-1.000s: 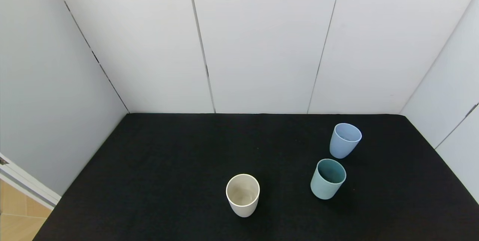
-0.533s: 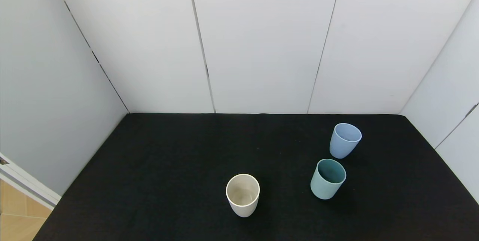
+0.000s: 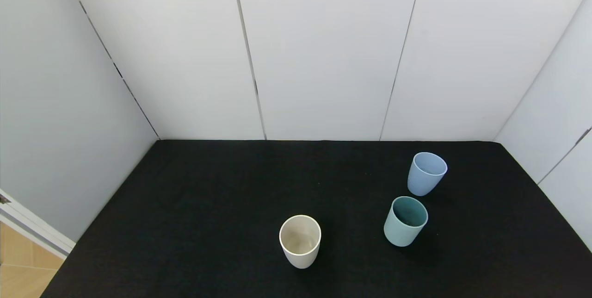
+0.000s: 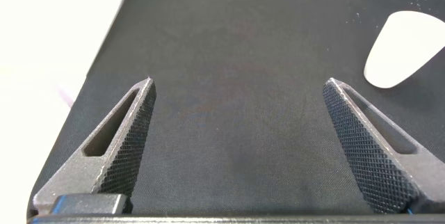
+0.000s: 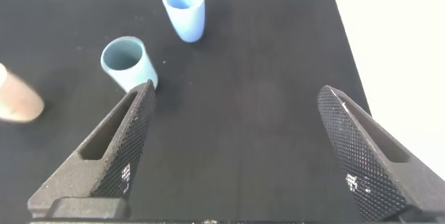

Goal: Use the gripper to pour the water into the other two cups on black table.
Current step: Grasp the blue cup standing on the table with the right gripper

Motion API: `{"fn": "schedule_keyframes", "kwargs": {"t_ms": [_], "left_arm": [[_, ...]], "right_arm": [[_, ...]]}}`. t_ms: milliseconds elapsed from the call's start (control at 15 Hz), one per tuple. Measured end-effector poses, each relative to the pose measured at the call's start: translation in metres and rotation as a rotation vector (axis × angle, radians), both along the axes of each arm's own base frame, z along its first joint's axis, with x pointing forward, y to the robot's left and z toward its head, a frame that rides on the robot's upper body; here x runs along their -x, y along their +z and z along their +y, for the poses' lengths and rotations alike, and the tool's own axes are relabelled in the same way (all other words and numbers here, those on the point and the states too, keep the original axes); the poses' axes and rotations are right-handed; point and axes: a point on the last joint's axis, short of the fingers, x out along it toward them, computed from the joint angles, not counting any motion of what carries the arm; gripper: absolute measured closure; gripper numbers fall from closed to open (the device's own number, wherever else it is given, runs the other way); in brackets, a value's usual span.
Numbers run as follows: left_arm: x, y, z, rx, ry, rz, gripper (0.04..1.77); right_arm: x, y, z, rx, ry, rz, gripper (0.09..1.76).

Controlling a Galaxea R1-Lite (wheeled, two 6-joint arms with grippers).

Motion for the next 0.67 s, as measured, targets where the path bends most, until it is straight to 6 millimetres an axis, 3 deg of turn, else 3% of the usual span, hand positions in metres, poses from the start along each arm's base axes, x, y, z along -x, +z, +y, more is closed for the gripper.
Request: {"fn": "schedule_keyframes", "kwargs": {"t_ms": [267,467,667], "left_arm": [[0.000,0.000,0.000,0.000,0.000,0.000,0.09],[0.000,0.000,0.000,0.000,0.000,0.000,0.09],[0.000,0.000,0.000,0.000,0.000,0.000,0.09]], "right_arm": [[-0.071,0.008,-0.002,0.008,-0.011,0.075,0.15],[-0.122,-0.007,-0.006,0.016,-0.025,0.122,0.15],[-0.164,-0.034,-0.009,0.021,-0.010,0.115,0.15]]}}
